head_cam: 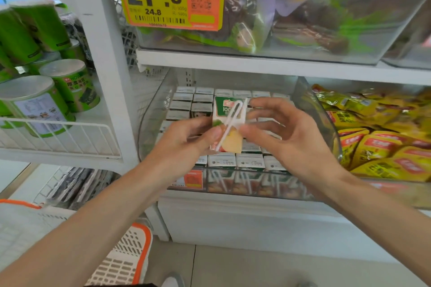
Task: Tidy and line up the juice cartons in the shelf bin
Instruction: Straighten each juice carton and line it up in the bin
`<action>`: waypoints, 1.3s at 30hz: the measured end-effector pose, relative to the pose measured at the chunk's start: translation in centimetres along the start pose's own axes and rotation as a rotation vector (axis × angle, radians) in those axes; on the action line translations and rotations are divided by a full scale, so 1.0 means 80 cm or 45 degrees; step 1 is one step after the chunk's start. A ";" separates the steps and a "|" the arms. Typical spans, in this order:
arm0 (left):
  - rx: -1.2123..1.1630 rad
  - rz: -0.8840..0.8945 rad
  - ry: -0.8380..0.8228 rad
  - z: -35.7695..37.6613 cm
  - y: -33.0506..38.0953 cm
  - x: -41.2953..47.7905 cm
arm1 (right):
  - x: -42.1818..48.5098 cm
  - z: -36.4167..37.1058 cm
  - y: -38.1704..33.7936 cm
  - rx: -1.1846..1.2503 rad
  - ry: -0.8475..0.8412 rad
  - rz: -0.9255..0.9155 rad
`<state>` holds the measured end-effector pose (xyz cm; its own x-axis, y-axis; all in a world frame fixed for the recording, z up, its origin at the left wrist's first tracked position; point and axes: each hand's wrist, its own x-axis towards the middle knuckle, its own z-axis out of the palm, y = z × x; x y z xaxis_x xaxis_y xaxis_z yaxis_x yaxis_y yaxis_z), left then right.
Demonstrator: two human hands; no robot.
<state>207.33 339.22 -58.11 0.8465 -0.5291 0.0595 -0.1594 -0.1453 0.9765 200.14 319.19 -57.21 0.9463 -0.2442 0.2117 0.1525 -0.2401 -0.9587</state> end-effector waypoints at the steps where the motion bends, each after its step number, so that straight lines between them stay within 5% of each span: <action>1: -0.063 -0.026 -0.020 0.002 -0.001 0.001 | -0.003 -0.001 0.002 -0.013 0.013 0.015; 16: -0.368 -0.141 -0.109 0.007 -0.012 0.009 | -0.013 -0.002 0.026 0.217 0.103 0.232; 23: -0.433 -0.145 -0.069 0.006 -0.012 0.011 | -0.008 0.005 0.020 0.220 -0.093 0.300; 39: -0.313 -0.057 -0.048 0.007 -0.015 0.013 | -0.008 0.002 0.021 0.251 -0.062 0.279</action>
<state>208.13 338.40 -59.30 0.8297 -0.5580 0.0121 0.0097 0.0360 0.9993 199.82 319.08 -58.99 0.9746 -0.2238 -0.0088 -0.0086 0.0017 -1.0000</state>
